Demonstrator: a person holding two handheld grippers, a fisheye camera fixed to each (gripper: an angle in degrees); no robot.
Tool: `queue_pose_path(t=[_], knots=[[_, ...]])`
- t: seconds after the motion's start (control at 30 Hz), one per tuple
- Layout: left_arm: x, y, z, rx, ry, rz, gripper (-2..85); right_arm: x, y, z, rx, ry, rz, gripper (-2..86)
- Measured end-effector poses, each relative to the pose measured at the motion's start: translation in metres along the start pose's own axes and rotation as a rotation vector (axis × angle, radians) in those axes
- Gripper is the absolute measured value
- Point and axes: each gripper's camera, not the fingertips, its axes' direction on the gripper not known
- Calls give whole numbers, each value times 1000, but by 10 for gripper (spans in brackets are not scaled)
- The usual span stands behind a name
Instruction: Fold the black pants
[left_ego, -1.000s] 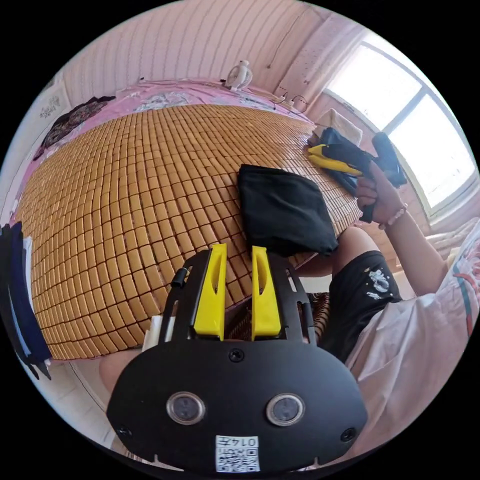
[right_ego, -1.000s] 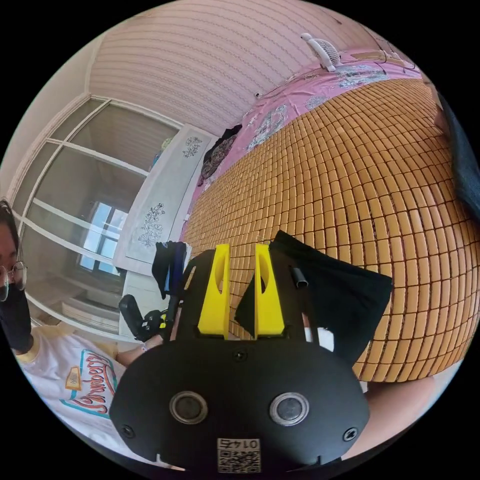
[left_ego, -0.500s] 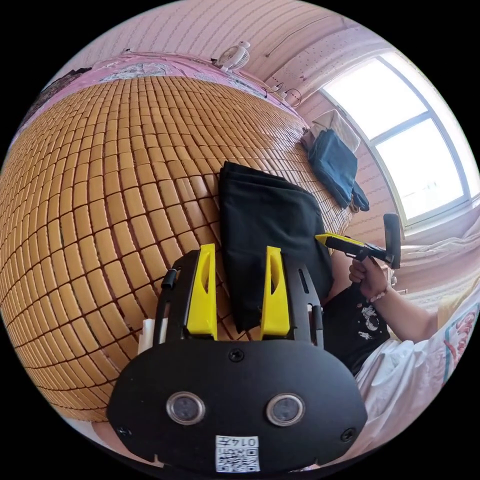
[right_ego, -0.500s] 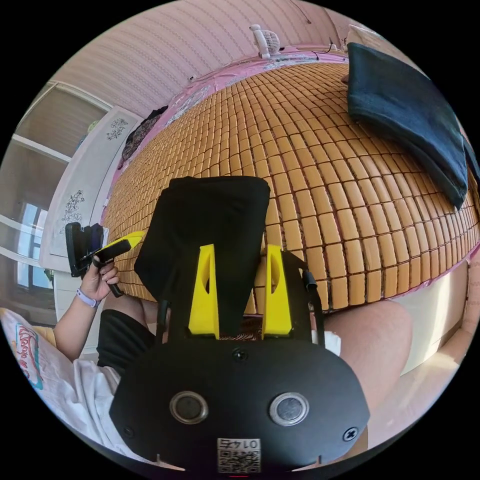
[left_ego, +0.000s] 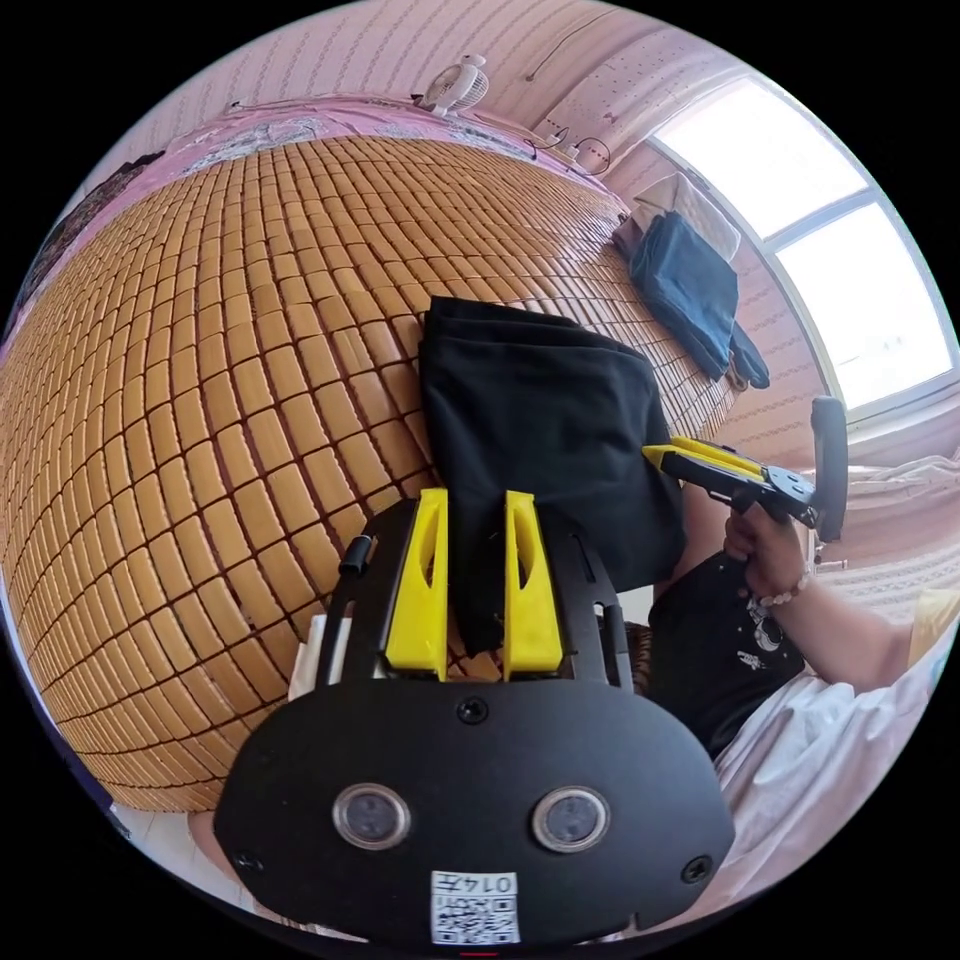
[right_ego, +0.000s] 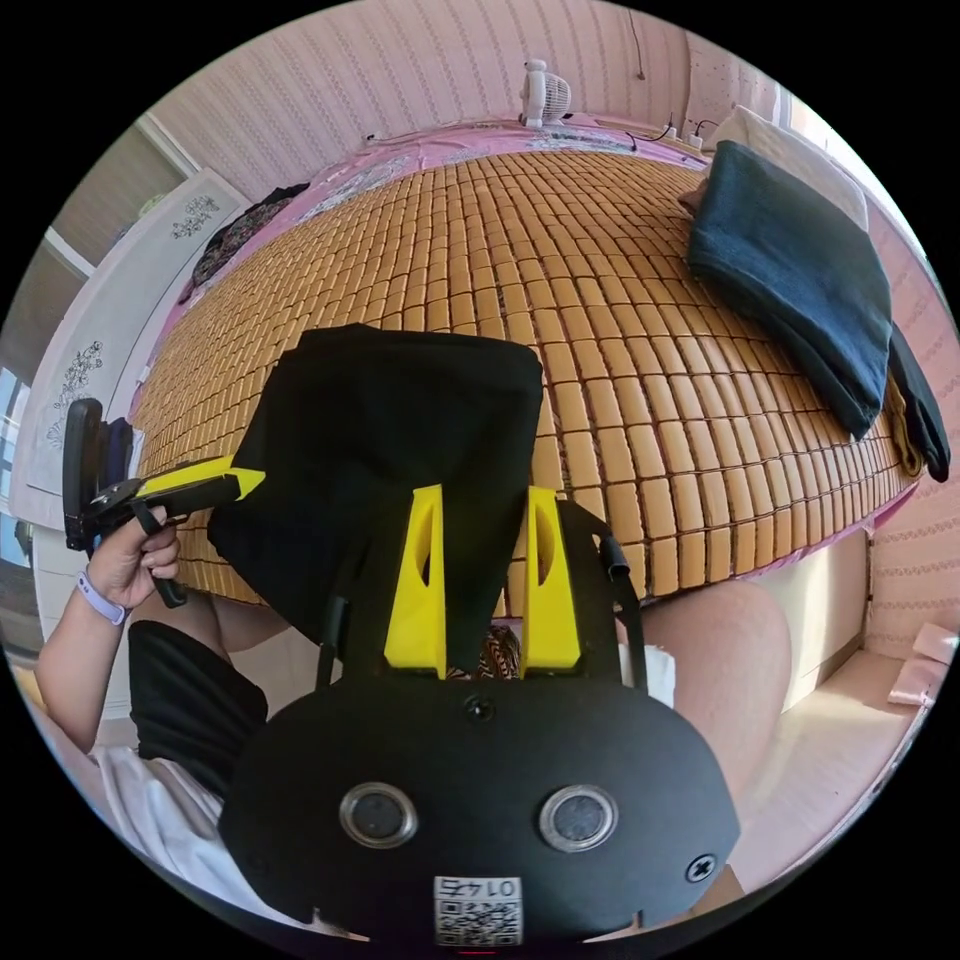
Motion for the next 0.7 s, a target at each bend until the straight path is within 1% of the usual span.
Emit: queue_pose_path(t=[0.1,0.17,0.23,0.3,0.37,0.43,0.47,0.5,0.53,0.57,0.6,0.63,0.67,0.7], knots=[[6,5,-10,-4,-14,24,69,-16,8,6,-3,28,-37,90],[7,13,-19,19,-14,13,48,-18,10,8,-22,-6,-30,72],[3,20,-26,43,-2,-23,43,-16,11,1,-31,-105,-20,49],[-4,29,-32,62,43,-89,38,-23,10,-13,-2,-159,-51,40],[-12,43,-42,108,93,-167,32,-42,7,-37,44,-218,-145,33],[-21,57,-51,159,158,-248,27,-92,-1,-71,96,-266,-355,26],[-29,70,-62,229,210,-305,25,-107,-3,-79,103,-273,-412,25],[-32,78,-69,276,233,-329,24,-142,-6,-93,115,-282,-535,23],[-40,95,-87,380,264,-375,22,-179,-7,-106,119,-290,-662,21],[-50,115,-107,495,287,-421,20,-197,-6,-111,121,-296,-721,20],[-56,127,-117,553,297,-447,20,-234,-3,-120,124,-318,-834,18],[-68,151,-139,668,307,-496,20,-270,2,-127,116,-355,-950,18],[-80,177,-161,781,296,-543,20,-288,5,-130,114,-379,-1006,18],[-85,190,-173,836,279,-567,20,-322,13,-137,115,-431,-1119,17]])
